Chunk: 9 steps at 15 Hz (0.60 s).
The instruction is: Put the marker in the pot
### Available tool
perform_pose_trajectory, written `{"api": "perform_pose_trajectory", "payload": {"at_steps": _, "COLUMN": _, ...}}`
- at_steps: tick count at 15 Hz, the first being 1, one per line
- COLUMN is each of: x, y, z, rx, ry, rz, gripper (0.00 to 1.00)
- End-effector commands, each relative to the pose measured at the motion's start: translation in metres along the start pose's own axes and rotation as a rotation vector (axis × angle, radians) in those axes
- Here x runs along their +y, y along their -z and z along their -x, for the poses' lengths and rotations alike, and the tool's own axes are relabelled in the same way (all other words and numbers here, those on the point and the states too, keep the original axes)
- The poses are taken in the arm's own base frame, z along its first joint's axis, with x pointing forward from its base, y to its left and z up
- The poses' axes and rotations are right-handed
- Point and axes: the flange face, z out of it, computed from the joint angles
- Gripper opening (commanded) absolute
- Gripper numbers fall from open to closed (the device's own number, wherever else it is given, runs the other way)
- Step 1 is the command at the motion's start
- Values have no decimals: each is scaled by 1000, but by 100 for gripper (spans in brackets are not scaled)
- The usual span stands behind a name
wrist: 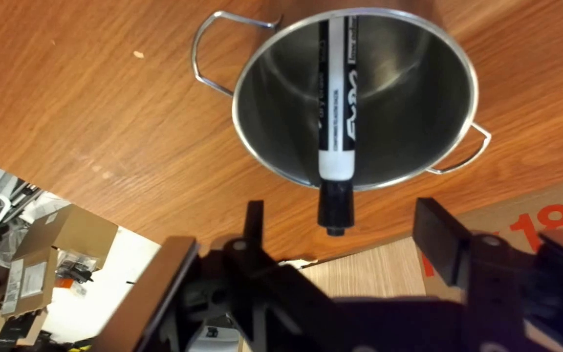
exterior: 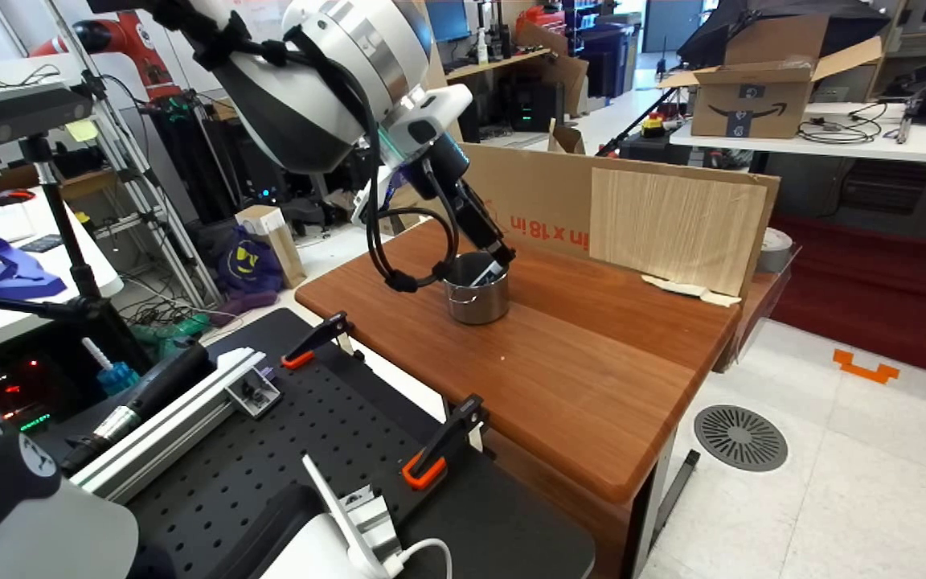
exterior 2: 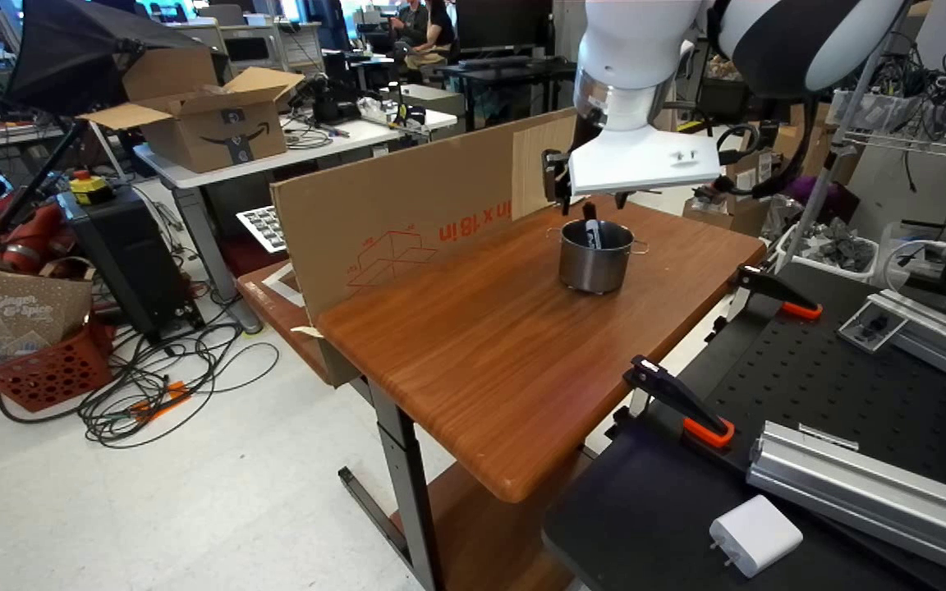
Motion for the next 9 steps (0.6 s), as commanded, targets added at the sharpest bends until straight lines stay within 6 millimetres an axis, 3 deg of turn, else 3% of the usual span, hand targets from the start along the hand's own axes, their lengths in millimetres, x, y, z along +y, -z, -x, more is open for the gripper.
{"api": "perform_pose_trajectory", "payload": {"at_steps": 1, "x": 1, "y": 13, "z": -3, "rx": 7, "ry": -5, "rz": -22, "gripper": 100}}
{"api": "perform_pose_trajectory", "payload": {"at_steps": 5, "x": 6, "y": 44, "z": -8, "rx": 2, "ry": 0, "rz": -88, "gripper": 100}}
{"api": "perform_pose_trajectory", "payload": {"at_steps": 6, "x": -2, "y": 27, "z": -11, "rx": 14, "ry": -15, "rz": -55, "gripper": 100}}
{"api": "perform_pose_trajectory", "payload": {"at_steps": 9, "x": 4, "y": 40, "z": -10, "rx": 9, "ry": -9, "rz": -76, "gripper": 100}}
